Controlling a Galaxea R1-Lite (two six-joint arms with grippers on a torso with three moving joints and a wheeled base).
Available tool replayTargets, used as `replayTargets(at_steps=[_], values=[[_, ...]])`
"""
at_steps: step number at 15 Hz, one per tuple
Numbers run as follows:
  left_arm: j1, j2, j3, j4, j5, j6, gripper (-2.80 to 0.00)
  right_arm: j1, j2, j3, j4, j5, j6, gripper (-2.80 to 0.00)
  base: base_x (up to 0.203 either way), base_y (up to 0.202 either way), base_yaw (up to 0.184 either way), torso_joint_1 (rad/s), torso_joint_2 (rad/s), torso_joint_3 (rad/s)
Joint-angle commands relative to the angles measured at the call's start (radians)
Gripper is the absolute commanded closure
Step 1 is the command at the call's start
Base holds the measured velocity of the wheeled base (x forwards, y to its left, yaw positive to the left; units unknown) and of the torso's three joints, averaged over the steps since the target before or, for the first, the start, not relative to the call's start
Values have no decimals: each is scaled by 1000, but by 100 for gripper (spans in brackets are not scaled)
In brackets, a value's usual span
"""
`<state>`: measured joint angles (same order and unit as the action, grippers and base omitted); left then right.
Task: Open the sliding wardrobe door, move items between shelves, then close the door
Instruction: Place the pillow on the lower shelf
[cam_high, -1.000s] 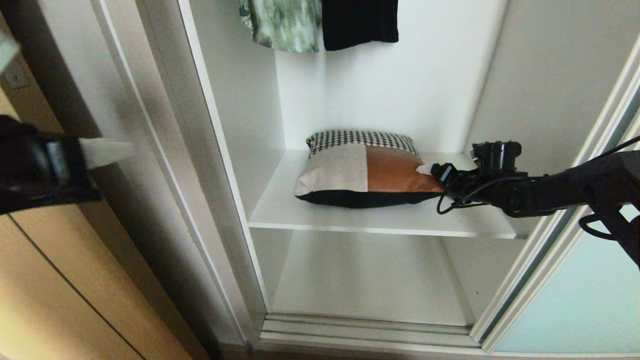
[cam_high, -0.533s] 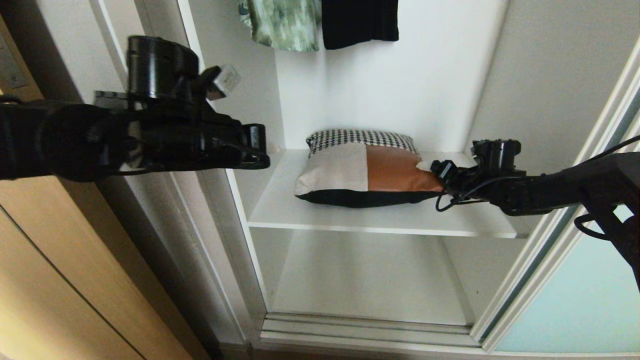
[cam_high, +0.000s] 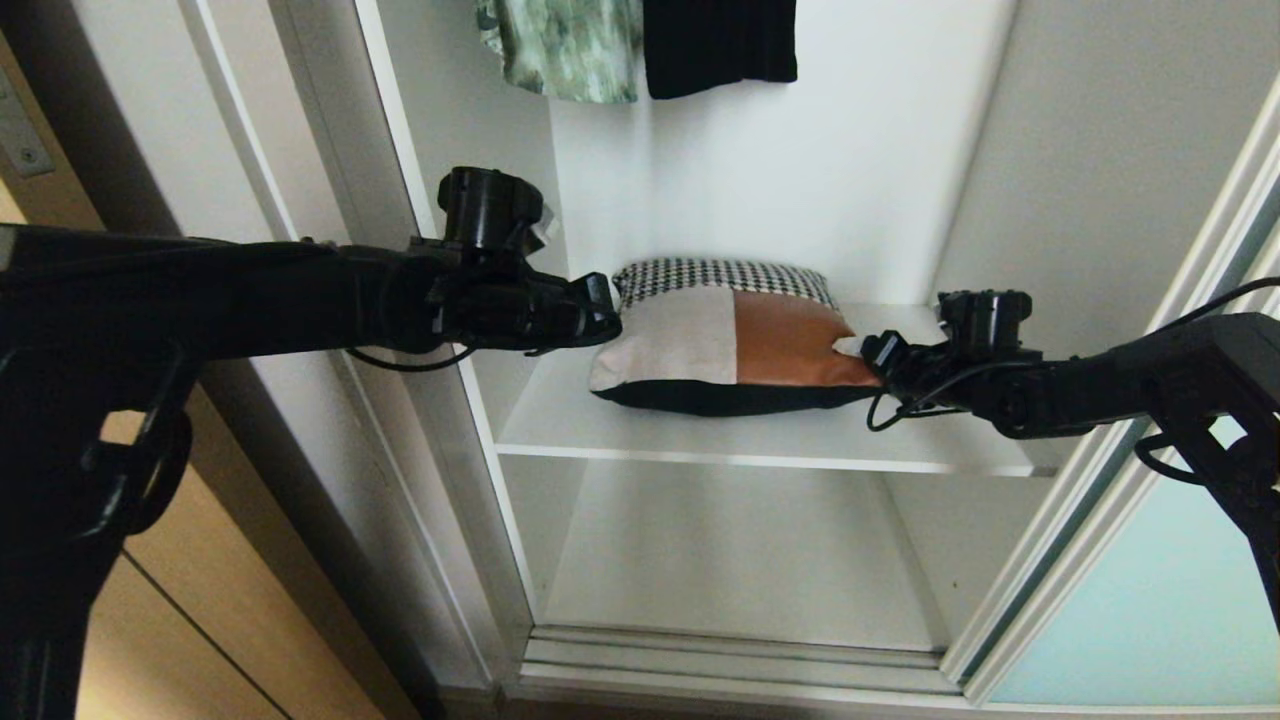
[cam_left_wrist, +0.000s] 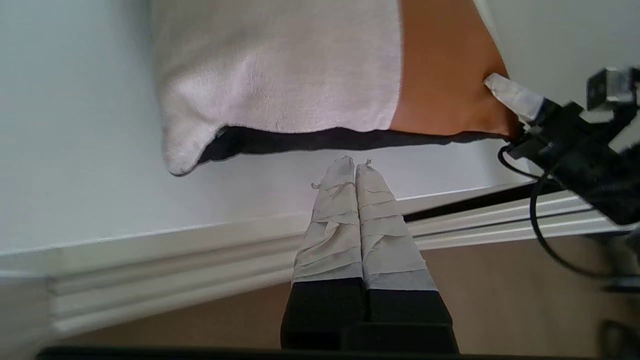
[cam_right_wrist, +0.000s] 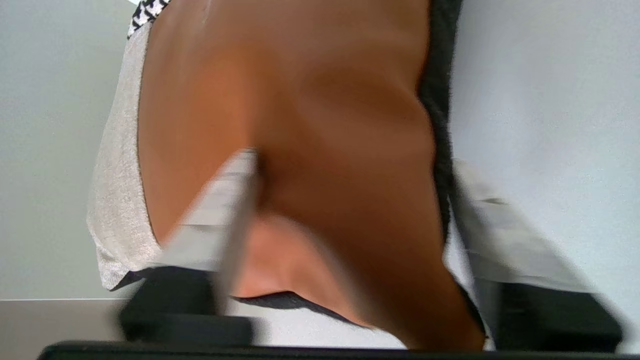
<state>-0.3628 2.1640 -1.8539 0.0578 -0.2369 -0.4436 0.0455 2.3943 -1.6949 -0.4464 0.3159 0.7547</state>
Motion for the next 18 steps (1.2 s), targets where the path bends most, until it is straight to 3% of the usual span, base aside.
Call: replayTargets(at_steps=[1,3,4,5,10,14,18], values=[[11,110,-77,24,-11,-40,0,0,-1,7,-4,2,5,0,0,0,0,0,0,0],[36,167,-80,24,-14,-49,0,0,0,11,-3,2,6,0,0,0,0,0,0,0],[52,186,-80,21,-15,-50,-154,0,1,12,-3,2,8,0,0,0,0,0,0,0],[62,192,-80,13,-18,-52,-280,0,1,18,-5,2,6,0,0,0,0,0,0,0],[67,258,-80,-125,-27,-55,-280,-6,-34,46,-5,10,6,0,0,0,0,0,0,0],[69,295,-80,-212,-106,-70,-280,-24,-82,107,-18,85,7,0,0,0,0,0,0,0],[86,246,-60,-198,-104,-110,-280,-46,-74,112,-25,88,9,0,0,0,0,0,0,0]])
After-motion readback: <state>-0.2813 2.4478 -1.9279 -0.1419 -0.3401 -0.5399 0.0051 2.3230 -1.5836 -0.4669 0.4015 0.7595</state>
